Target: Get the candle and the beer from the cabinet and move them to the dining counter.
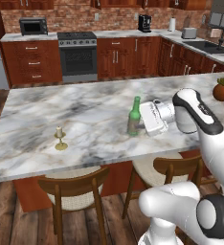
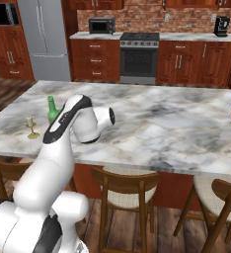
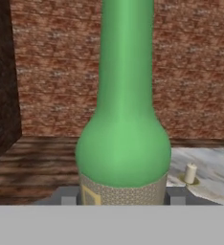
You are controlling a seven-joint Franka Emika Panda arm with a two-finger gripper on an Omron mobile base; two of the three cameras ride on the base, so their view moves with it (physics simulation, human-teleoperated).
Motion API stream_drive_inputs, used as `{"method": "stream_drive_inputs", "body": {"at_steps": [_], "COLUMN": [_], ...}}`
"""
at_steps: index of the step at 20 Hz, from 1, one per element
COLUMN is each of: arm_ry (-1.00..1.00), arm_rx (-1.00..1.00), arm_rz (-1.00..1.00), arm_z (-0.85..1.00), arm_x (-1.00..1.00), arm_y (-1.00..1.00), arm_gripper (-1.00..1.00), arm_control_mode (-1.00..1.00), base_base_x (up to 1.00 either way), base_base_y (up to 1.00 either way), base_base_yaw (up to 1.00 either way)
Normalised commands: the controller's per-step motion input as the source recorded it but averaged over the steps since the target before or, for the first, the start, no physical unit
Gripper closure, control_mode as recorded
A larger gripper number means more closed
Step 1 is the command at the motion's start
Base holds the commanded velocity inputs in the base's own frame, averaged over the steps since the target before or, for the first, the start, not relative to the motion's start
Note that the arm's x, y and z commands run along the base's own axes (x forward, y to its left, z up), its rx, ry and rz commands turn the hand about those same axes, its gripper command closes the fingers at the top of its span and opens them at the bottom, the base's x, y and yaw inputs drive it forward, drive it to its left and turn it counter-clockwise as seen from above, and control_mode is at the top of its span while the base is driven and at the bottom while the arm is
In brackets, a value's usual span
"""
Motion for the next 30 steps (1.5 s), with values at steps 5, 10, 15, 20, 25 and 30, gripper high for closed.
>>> {"method": "stream_drive_inputs", "body": {"at_steps": [5, 10, 15, 20, 25, 30], "arm_ry": [-0.07, -0.05, -0.03, 0.00, -0.02, 0.00], "arm_rx": [-0.06, -0.04, -0.02, 0.00, 0.00, 0.00], "arm_rz": [0.05, 0.06, 0.01, 0.00, 0.00, 0.00], "arm_z": [-0.26, -0.25, -0.25, -0.29, -0.31, -0.22], "arm_x": [0.33, 0.29, 0.20, 0.17, 0.16, 0.27], "arm_y": [0.07, 0.07, 0.21, 0.25, 0.28, 0.23], "arm_gripper": [1.00, 1.00, 1.00, 1.00, 1.00, 1.00], "arm_control_mode": [-1.00, -1.00, -1.00, -1.00, -1.00, -1.00], "base_base_x": [0.00, 0.00, 0.00, 0.00, 0.00, 0.00], "base_base_y": [0.00, 0.00, 0.00, 0.00, 0.00, 0.00], "base_base_yaw": [0.00, 0.00, 0.00, 0.00, 0.00, 0.00]}}
